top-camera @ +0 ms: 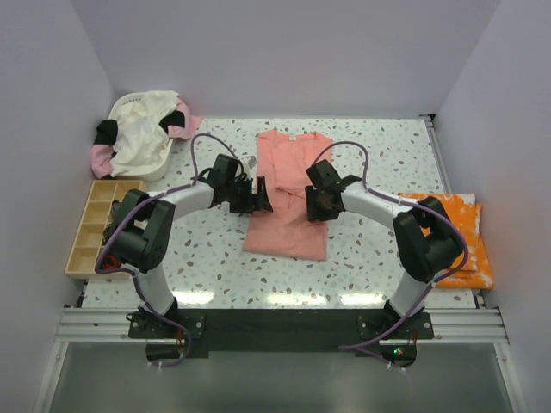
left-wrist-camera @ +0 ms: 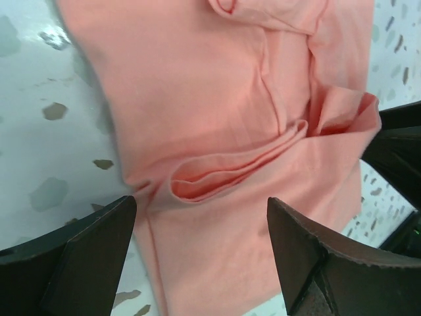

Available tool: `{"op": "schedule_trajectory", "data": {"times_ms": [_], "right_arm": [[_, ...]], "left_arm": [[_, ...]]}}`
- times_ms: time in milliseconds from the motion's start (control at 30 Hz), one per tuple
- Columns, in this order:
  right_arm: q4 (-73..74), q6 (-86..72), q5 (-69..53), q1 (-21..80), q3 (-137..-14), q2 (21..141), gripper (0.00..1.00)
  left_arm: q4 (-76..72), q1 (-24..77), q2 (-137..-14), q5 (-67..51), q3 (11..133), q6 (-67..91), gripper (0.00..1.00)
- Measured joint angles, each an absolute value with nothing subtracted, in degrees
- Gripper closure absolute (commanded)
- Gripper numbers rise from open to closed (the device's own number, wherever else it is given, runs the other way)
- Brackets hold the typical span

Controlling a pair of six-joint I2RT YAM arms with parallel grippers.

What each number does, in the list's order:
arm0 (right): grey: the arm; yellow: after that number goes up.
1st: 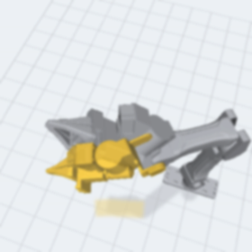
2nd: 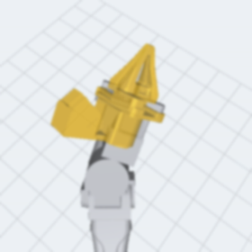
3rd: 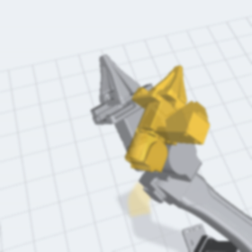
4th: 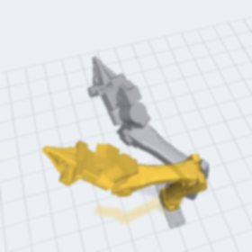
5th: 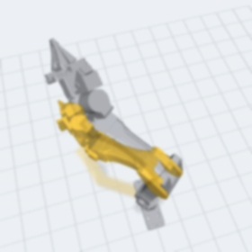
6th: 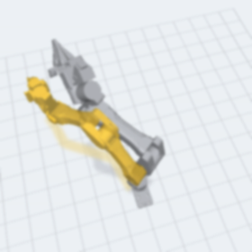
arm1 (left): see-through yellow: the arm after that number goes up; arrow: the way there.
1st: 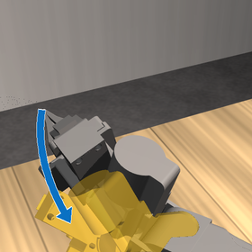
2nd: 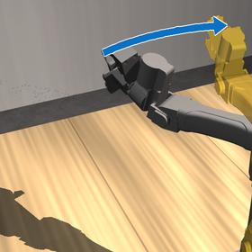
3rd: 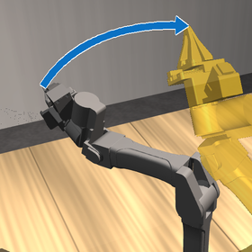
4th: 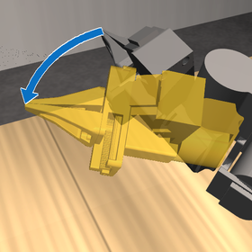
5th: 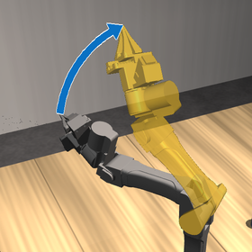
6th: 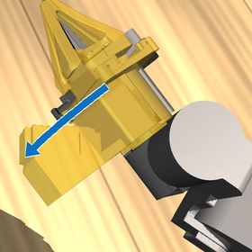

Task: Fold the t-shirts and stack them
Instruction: Fold the folded rectangular tshirt in 1/3 of the way

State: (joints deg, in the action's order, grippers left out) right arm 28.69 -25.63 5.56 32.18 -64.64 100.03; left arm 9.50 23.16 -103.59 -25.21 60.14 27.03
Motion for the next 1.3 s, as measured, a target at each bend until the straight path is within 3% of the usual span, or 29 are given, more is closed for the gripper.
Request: {"op": "schedule_trajectory", "data": {"times_ms": [267, 533, 1033, 1233, 1300], "right_arm": [[27.27, -22.74, 11.09, 31.57, -66.85, 103.26, 0.56], [27.38, -20.67, 13.02, 29.82, -69.76, 104.75, 0.53], [27.59, -21.63, 7.77, 29.58, -68.34, 98.21, 0.52], [27.59, -23.05, 4.82, 29.61, -65.91, 94.3, 0.54], [27.16, -23.53, 3.29, 29.61, -64.93, 93.47, 0.54]], "left_arm": [[12.01, 23.14, -104.09, -15.9, 62.04, 25.19, 0.14], [12.49, 23.16, -102.83, -14.22, 62.04, 24.32, 0.12], [12.51, 27.99, -100.07, -14.15, 62.04, 22.02, 0.46], [12.53, 28.69, -100.77, -13.26, 62.04, 21.85, 0.73], [12.56, 28.69, -101.06, -12.53, 62.04, 21.63, 0.73]]}}
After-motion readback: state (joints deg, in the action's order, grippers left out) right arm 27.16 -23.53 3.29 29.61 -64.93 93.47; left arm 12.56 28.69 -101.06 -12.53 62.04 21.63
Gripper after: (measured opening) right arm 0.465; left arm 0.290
